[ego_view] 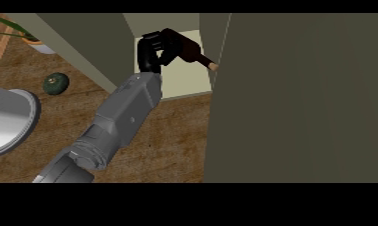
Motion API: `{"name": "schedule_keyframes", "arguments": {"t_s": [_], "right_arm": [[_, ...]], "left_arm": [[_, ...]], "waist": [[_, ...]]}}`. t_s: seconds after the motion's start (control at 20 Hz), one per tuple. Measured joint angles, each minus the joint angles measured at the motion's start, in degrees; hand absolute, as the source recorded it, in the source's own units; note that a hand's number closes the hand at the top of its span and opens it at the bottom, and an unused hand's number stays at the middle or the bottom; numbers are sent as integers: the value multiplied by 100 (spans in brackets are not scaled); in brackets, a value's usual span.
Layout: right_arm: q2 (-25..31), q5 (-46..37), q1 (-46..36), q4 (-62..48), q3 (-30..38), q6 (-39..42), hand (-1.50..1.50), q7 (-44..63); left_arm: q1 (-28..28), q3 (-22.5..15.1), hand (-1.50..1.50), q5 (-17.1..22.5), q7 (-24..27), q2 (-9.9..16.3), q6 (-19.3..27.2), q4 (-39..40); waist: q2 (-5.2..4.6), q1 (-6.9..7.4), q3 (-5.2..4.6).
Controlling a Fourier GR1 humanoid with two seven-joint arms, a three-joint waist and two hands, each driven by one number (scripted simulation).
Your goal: Pick up the wine, place it into the cabinet and close the cabinet
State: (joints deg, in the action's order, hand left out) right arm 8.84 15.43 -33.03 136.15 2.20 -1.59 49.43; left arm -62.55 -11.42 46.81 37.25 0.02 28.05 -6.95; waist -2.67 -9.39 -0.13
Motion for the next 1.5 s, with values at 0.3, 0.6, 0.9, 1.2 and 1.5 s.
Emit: {"name": "schedule_keyframes", "arguments": {"t_s": [0.3,0.6,0.9,1.2,1.5], "right_arm": [[35,15,47,3,88,29,-150,-39],[50,48,124,-16,145,100,-150,-104],[34,55,86,-17,96,114,-150,-120],[18,64,115,-14,98,150,-150,-180],[12,60,113,-14,49,170,-150,-204]], "left_arm": [[-255,92,150,73,-314,8,10,175],[-393,22,150,-52,-323,107,163,398],[-433,-444,150,-552,-279,296,749,623],[-294,-722,150,-850,-346,465,1241,671],[-225,-888,150,-1037,-510,501,1514,608]], "waist": [[-12,64,3],[-44,88,7],[-76,38,8],[-117,-14,9],[-133,-52,5]]}}
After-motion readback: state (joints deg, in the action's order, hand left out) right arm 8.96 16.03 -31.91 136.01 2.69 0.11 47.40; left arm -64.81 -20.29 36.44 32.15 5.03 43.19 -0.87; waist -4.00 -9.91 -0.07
